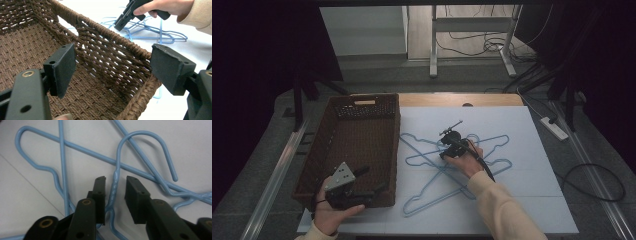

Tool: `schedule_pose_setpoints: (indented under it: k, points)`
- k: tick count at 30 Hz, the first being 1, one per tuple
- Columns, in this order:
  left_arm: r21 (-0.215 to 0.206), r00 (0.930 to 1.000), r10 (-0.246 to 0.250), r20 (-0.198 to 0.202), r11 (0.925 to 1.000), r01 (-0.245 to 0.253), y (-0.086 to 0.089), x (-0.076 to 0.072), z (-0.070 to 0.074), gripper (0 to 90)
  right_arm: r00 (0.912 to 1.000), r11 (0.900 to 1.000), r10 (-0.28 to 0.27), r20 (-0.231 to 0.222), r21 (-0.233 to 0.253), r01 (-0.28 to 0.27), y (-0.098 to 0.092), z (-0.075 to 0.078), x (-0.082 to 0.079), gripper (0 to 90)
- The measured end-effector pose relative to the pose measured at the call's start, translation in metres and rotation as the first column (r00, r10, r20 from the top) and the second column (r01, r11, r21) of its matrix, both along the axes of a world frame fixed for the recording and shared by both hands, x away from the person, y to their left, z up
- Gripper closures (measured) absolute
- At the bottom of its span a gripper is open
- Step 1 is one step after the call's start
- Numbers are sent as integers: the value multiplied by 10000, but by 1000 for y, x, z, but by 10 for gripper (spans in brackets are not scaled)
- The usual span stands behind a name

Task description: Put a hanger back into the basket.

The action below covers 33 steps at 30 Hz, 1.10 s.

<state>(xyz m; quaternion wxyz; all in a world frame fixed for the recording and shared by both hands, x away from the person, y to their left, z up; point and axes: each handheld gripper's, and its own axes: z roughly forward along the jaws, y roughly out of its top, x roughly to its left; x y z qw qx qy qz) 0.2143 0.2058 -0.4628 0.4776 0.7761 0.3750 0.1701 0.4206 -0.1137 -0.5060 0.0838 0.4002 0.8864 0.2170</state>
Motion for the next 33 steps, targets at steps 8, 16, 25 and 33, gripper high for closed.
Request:
schedule_pose_setpoints:
  k: [8,16,25,33]
  points:
    - [7,10000,0,12,10000,0,0,0,0,223,9981,9984,-550,-282,141,554,-2,0,6,832]
    - [15,10000,-3,14,10000,3,0,0,0,222,9979,9979,-642,-117,19,642,-2,1,5,859]
    - [3,9999,-97,51,10000,97,-6,0,5,223,9976,9968,-433,549,691,395,-11,22,-6,865]
    - [6,9998,-216,48,9998,216,-21,2,15,224,9817,9799,-61,1904,1971,-322,-31,40,-32,866]
